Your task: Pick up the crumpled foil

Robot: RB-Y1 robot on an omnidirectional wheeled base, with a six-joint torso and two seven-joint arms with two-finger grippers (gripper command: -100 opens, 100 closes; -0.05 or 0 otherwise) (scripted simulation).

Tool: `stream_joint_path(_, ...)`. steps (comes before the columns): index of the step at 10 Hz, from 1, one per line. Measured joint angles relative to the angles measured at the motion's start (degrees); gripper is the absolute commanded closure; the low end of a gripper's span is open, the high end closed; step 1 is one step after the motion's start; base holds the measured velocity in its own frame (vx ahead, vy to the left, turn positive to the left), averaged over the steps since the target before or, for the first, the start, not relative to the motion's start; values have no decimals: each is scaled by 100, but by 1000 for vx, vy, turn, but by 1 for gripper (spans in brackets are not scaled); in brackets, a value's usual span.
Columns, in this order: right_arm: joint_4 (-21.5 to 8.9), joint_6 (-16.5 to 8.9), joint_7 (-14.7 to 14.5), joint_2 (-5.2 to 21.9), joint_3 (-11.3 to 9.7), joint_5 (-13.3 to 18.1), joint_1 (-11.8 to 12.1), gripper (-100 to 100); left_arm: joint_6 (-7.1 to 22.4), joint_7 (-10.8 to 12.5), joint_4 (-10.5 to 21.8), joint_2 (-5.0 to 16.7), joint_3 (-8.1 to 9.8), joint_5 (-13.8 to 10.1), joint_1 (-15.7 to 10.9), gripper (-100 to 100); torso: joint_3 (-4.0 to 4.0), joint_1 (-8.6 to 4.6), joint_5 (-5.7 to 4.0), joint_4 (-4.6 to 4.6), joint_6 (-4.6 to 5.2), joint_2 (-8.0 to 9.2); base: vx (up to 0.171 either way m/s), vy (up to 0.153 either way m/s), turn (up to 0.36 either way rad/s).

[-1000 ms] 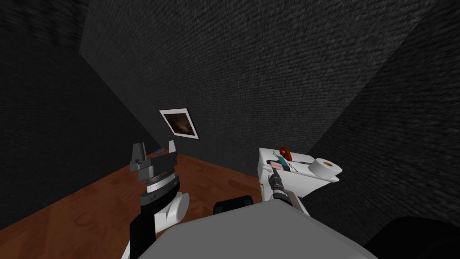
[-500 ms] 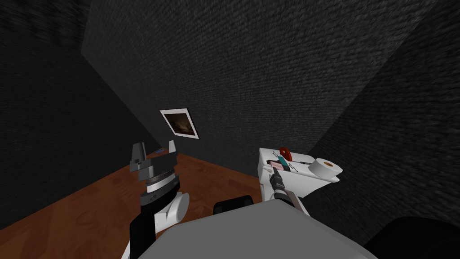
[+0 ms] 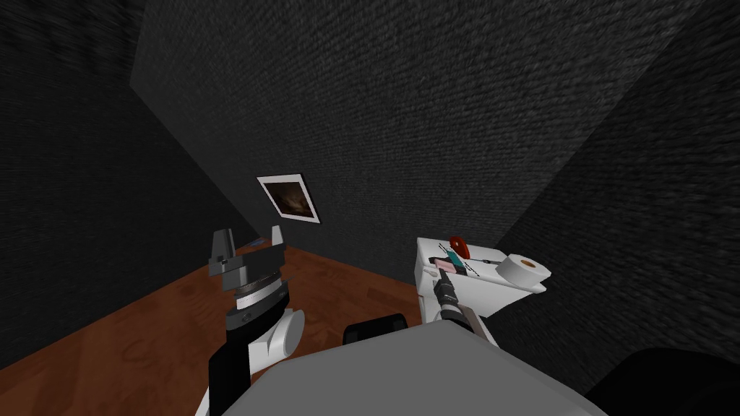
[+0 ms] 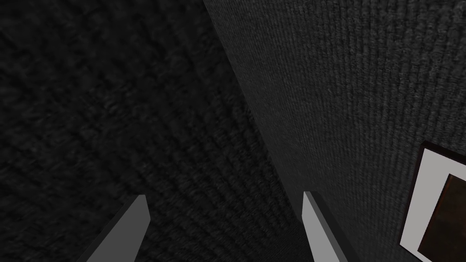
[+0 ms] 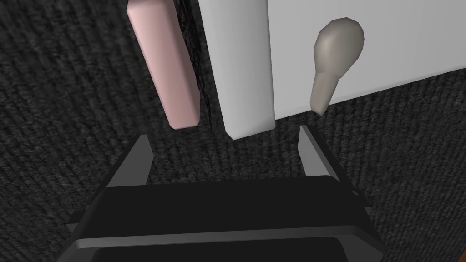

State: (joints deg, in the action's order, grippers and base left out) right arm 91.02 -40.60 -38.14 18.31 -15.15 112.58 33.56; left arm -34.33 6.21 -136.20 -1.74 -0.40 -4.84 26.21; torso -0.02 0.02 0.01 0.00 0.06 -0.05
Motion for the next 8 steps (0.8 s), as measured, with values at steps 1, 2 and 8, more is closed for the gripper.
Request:
stream_joint_path(1,0,0,0,0,0,0,0,-100,0,0,0,0,0,0,0,0,0,0,0,0,1,-1,4,0,-13)
stream_joint_path(2,0,0,0,0,0,0,0,-100,0,0,0,0,0,0,0,0,-1,0,0,0,1,-1,12,-1,-41)
stream_joint_path(8,-243,-380,-94,70,46,371,-93,-100,0,0,0,0,0,0,0,0,0,0,0,0,0,0,5,-1,-17)
